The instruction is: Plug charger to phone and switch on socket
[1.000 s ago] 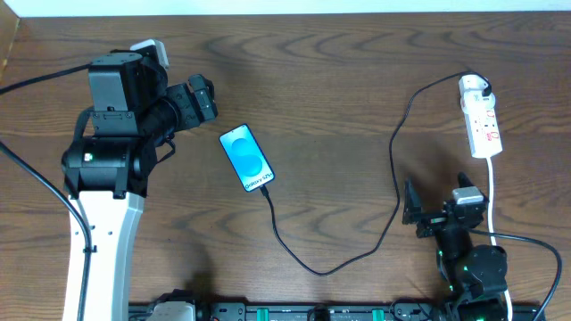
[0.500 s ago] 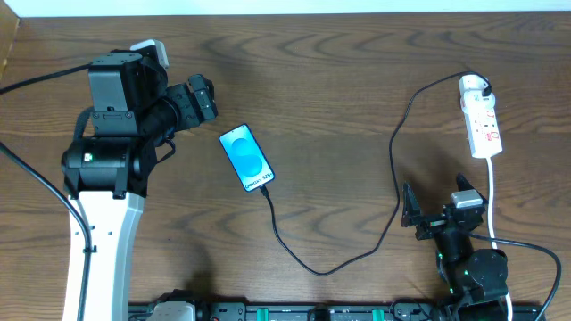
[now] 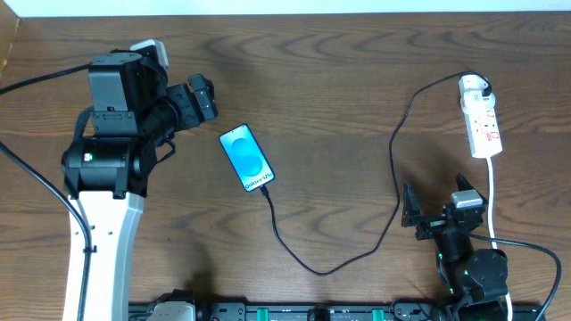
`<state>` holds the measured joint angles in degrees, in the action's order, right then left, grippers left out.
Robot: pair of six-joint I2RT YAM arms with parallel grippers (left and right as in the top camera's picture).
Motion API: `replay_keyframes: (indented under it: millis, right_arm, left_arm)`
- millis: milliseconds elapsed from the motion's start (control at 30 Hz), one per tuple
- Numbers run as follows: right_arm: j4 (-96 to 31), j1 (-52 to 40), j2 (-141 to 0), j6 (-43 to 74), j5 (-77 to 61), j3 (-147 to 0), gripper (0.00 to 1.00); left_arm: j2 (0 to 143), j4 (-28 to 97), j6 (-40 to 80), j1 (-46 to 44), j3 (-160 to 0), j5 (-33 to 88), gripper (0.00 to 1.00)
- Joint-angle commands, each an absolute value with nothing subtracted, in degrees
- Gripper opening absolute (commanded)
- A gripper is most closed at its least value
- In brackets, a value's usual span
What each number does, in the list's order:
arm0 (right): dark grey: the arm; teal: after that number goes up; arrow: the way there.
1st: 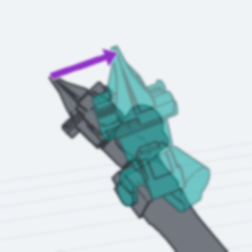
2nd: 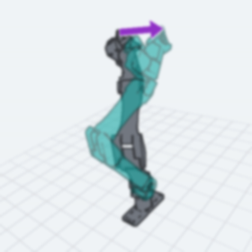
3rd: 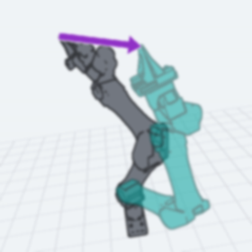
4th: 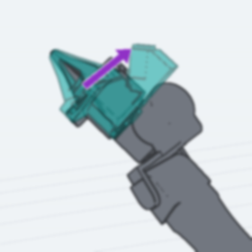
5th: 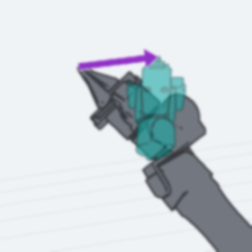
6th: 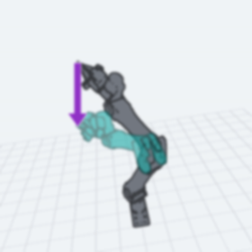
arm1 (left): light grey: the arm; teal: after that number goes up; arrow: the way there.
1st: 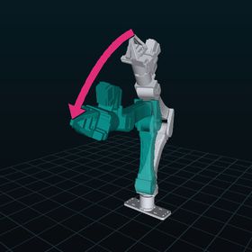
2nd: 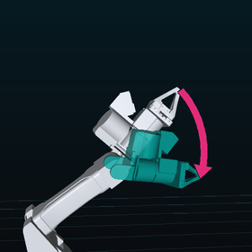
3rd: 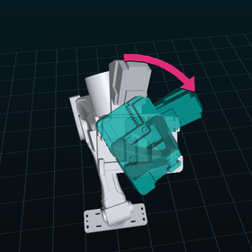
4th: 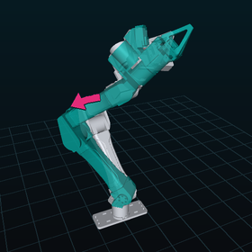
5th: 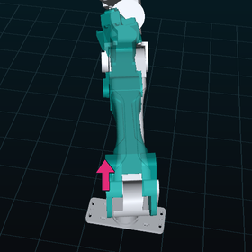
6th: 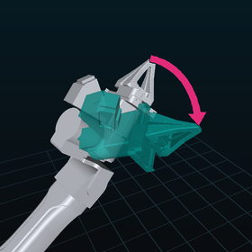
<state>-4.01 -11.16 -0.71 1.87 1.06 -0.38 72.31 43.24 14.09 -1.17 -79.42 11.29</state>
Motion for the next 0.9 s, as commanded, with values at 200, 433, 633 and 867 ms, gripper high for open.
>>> replay_keyframes:
  millis: [200, 433, 633, 867]
  right_arm:
    - [-4.27, -11.99, -0.3, 1.43, 1.15, -0.32, 0.99]
    - [-4.29, -11.99, -0.3, 1.41, 1.15, -0.32, 0.99]
    - [-4.29, -11.99, -0.3, 1.43, 1.15, -0.32, 0.99]
    - [-4.29, -11.99, -0.3, 1.43, 1.15, -0.32, 0.99]
  left_arm:
    - [71.92, 43.29, 13.56, -1.06, -79.64, 11.33, 0.95]
    - [71.2, 43.29, 13.56, -1.06, -79.64, 11.33, 0.95]
    - [66.85, 43.27, 13.52, -1.06, -78.08, 10.81, 0.95]
    - [57.45, 44.58, 13.52, -1.04, -73.41, 0.36, 0.95]
